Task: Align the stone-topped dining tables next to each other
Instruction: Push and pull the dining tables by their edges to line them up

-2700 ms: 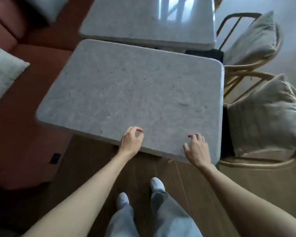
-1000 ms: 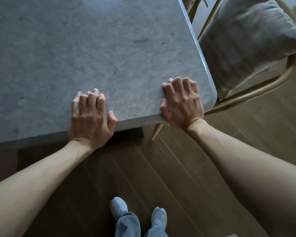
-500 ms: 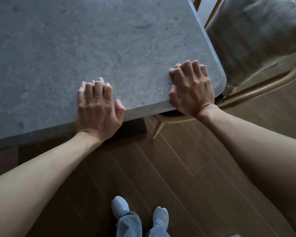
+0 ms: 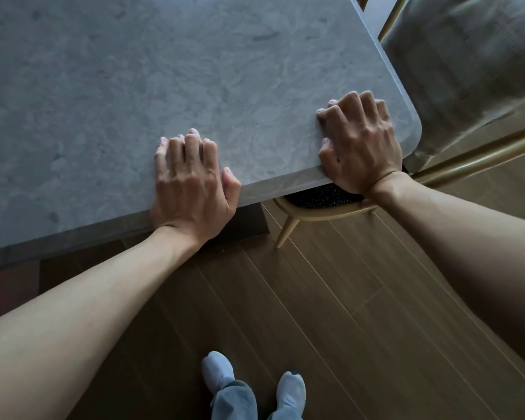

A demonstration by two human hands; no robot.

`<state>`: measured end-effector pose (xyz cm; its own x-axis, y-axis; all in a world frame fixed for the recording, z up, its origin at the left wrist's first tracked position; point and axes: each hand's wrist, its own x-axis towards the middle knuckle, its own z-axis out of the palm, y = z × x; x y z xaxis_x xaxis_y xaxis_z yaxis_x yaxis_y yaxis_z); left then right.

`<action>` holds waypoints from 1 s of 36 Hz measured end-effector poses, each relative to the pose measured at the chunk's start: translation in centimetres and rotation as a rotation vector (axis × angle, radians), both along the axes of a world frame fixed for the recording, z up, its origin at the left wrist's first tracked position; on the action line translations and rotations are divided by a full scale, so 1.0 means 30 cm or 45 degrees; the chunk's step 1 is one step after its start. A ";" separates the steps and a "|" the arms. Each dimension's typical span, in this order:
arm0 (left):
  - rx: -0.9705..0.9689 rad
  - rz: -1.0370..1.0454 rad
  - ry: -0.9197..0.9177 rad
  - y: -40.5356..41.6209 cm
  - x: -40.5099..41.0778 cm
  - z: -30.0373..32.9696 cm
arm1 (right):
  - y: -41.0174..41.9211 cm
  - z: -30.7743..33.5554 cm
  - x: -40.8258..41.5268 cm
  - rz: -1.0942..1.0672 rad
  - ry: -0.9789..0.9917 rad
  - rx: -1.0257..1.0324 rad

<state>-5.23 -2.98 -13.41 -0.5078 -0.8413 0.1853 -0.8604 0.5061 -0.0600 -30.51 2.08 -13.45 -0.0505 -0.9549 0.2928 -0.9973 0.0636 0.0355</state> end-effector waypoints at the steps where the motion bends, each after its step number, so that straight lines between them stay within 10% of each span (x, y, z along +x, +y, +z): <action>1: 0.000 -0.001 0.002 -0.002 -0.004 0.000 | -0.003 0.001 -0.005 -0.002 0.000 -0.002; 26: -0.024 0.004 0.021 -0.009 -0.039 -0.018 | -0.030 -0.014 -0.051 0.044 -0.015 -0.067; 36: 0.121 0.018 -0.023 -0.021 -0.055 0.042 | -0.030 0.094 -0.018 -0.037 -0.095 0.286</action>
<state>-6.87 -3.60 -12.14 -0.4986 -0.8616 0.0952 -0.8665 0.4983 -0.0281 -31.05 1.18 -10.63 -0.0926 -0.9934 0.0679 -0.9956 0.0913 -0.0216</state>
